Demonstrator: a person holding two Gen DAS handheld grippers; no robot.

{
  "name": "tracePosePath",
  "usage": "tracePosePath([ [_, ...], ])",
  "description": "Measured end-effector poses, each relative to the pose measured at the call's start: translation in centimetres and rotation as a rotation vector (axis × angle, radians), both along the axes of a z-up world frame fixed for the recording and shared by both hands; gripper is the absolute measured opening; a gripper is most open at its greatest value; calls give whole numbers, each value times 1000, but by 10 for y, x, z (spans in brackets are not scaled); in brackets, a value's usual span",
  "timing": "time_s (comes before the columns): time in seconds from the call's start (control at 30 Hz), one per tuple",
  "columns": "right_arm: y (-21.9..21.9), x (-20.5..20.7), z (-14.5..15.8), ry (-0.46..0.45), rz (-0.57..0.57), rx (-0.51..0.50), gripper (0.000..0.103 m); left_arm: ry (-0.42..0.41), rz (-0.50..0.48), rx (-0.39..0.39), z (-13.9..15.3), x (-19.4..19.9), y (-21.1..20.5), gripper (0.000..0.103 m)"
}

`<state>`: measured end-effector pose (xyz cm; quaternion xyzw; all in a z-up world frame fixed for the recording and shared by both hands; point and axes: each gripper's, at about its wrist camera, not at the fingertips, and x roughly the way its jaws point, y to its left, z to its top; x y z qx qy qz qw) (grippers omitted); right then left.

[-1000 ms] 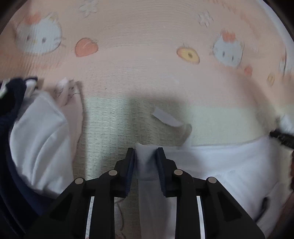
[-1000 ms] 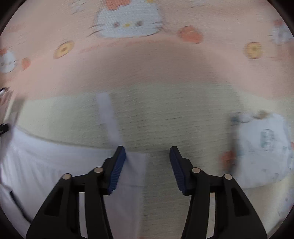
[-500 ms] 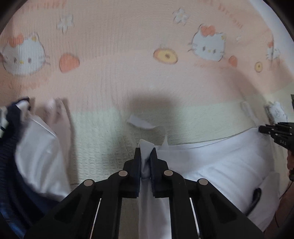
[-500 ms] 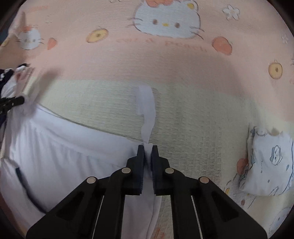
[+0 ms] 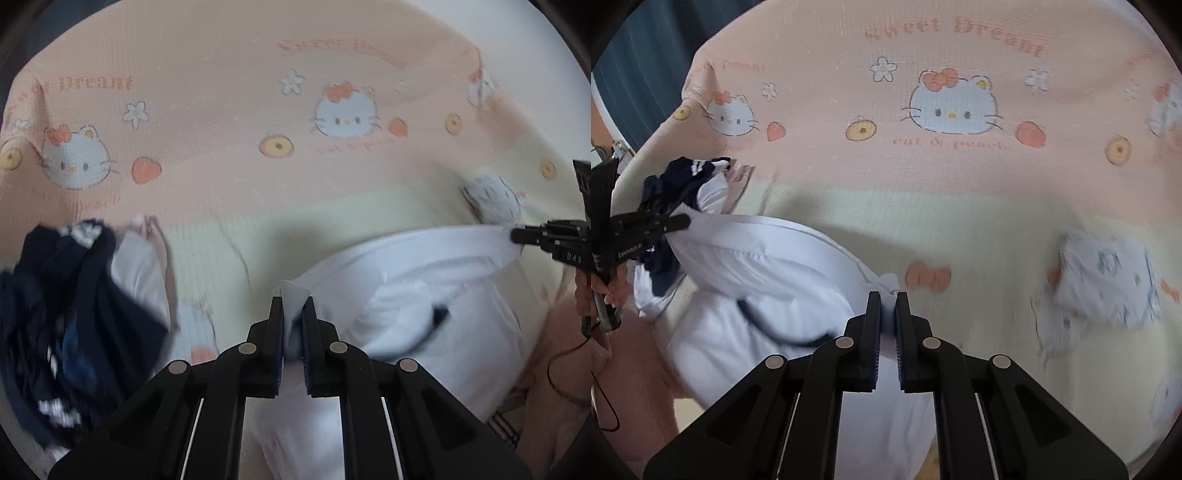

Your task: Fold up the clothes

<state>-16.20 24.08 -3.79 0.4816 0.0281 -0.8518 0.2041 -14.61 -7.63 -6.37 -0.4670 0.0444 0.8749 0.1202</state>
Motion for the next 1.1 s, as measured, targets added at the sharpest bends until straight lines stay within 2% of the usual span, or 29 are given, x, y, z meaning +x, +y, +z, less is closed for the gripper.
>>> tracePosePath([
  [0.1,17,28,-14,-45,-40,-44,6,-64,29,17,-17,28,-7,9],
  [0.17,30,42,-36,-132,-85,-122,6,-122,81,35,-35,40,-12,9],
  [0.23,53,49,-77,-257,-189,-257,6,-181,134,53,-54,51,-18,9],
  [0.33,70,63,-122,-391,-315,-308,6,-260,205,104,-78,64,-29,10],
  [0.37,68,64,-113,-351,-307,-291,6,-285,223,121,-84,67,-32,15],
  [0.4,66,65,-104,-312,-299,-273,10,-293,238,143,-84,71,-36,25],
  [0.47,63,67,-87,-232,-284,-238,18,-255,272,232,-73,78,-47,38],
  [0.5,62,69,-81,-186,-287,-220,22,-211,300,296,-64,81,-56,41],
  [0.57,61,70,-77,-148,-314,-163,29,-157,342,429,-53,85,-72,41],
  [0.63,58,67,-78,-125,-322,-129,30,-136,370,571,-51,89,-86,41],
  [0.67,57,65,-78,-119,-322,-131,32,-149,376,589,-54,90,-88,41],
  [0.83,52,61,-79,-152,-295,-245,44,-236,370,568,-71,90,-77,41],
  [0.87,51,59,-84,-171,-288,-276,57,-244,365,560,-73,89,-72,41],
  [0.9,50,56,-92,-196,-282,-312,63,-244,362,540,-75,88,-66,41],
  [0.97,43,48,-105,-243,-274,-308,61,-239,349,469,-77,84,-55,41],
  [1.03,37,45,-109,-251,-262,-265,48,-232,333,386,-78,81,-43,36],
  [1.07,34,49,-106,-228,-254,-210,44,-230,323,349,-78,81,-39,23],
  [1.1,31,52,-102,-208,-249,-156,41,-232,311,326,-77,83,-37,18],
])
